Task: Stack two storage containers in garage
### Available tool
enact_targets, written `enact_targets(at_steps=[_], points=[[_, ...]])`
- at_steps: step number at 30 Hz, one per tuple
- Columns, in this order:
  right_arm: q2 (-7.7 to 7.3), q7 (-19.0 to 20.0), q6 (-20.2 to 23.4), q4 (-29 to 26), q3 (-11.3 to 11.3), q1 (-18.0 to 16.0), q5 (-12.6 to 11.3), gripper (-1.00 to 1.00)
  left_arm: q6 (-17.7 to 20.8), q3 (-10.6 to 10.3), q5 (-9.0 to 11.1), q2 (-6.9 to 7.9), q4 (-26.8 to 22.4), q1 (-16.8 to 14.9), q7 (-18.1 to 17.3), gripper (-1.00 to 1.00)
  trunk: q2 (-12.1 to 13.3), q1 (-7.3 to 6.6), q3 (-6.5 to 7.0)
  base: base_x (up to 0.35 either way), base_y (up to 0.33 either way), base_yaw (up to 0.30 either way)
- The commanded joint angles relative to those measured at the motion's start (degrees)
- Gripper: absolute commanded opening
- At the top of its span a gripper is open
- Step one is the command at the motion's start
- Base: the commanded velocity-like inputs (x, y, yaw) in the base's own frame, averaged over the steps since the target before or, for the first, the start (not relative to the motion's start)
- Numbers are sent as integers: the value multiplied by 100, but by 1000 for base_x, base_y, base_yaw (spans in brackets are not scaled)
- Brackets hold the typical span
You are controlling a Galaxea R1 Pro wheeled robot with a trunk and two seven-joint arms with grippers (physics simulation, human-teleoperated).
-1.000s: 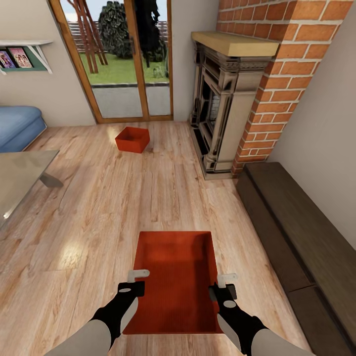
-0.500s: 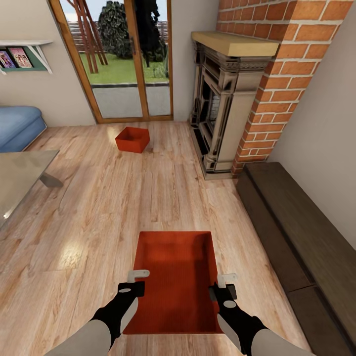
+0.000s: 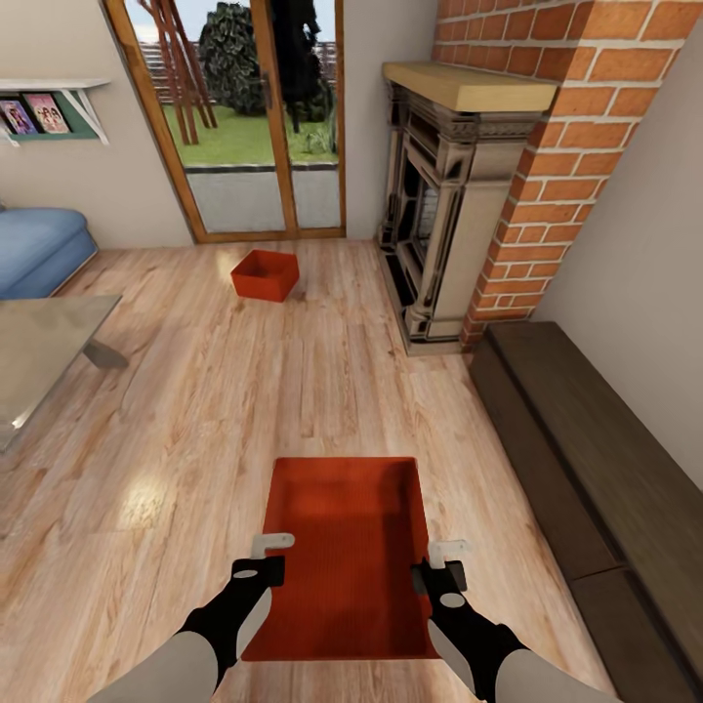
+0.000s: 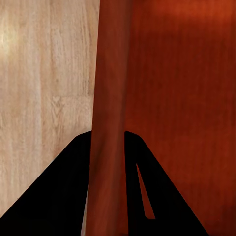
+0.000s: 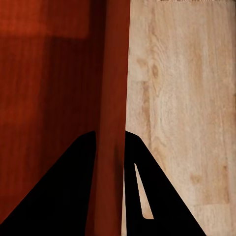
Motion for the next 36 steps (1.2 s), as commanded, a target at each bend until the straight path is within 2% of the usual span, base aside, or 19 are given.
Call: enact_targets(at_steps=[1,36], points=[[-8,-82,-48,-9,-123,-12,40,-100,49,29,-37,26,0,3,58,-100,-10,3,-8,0,0,214],[-11,-91,-52,-9,-124,-11,39,-100,48,28,-37,27,0,3,58,-100,-10,3,-8,0,0,267]])
